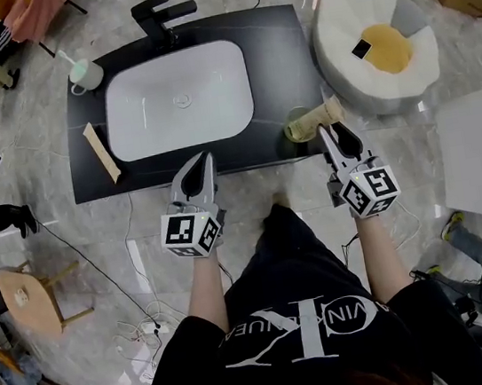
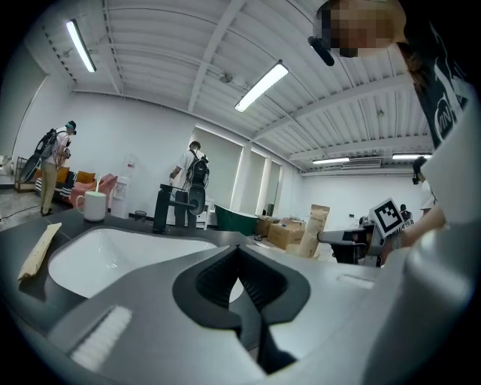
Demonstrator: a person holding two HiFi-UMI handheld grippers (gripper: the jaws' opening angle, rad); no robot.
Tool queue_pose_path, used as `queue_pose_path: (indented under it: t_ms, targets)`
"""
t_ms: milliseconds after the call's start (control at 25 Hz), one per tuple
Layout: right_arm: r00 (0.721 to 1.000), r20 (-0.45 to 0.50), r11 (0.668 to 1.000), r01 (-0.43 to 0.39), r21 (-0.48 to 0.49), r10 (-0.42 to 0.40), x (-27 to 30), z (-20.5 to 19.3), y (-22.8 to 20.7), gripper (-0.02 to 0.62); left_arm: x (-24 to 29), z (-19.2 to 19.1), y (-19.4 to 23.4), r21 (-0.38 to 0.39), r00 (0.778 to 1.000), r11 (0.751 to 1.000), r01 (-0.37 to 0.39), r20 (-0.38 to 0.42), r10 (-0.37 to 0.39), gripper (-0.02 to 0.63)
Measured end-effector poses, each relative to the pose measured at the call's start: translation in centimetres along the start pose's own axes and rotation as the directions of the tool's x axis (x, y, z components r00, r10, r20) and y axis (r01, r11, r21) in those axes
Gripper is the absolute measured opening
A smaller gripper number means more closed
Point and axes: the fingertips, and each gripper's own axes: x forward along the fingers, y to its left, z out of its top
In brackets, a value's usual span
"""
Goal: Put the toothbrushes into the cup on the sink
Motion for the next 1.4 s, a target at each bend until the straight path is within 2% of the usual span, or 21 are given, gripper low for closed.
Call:
queue_pose_path:
  t_ms: [240,400,640,880,1000,1280,1400]
  targets:
    - [0.999,-0.031,1.0,-0.011,-0.016,0.011,-1.4,-0.4,-0.4,0.097,1.6,1.2,-0.7,0.014,1.0,1.0,0.016,0.021,-0.017,0.012]
    - [0.998,-0.048,0.996,-0.042,-0.081,0.039,-1.9,0.0,0.4,0.097,2.6,1.7,-1.2,0.02,0.999,0.999,0.025,0.028,-0.026,0.012]
    - [0.985,-0.085,0.965,-0.165,-0.206,0.15,-1.4,0.3,3.7,0.076,2.5,2.0,-0.5,0.016,0.999,1.0,-0.013,0.044,0.012,0.012]
    - [0.95,-0.097,0.917,-0.313,-0.247,0.298,-0.1,1.0,8.7,0.044,0.0,1.6,1.5,0.004,0.994,0.995,-0.097,0.048,0.096,0.012]
    - [0.929,-0.103,0.901,-0.371,-0.225,0.356,1.3,0.7,11.8,0.044,-1.5,1.3,2.9,-0.009,0.989,0.99,-0.138,0.057,0.139,0.012]
    - [0.876,-0.135,0.857,-0.482,-0.184,0.464,5.7,-0.8,19.9,0.044,-5.9,1.6,8.4,-0.029,0.973,0.976,-0.215,0.08,0.216,0.012]
    - [0.863,-0.15,0.85,-0.503,-0.158,0.483,8.1,-1.7,23.2,0.044,-8.0,2.0,11.6,-0.036,0.967,0.971,-0.238,0.087,0.24,0.012]
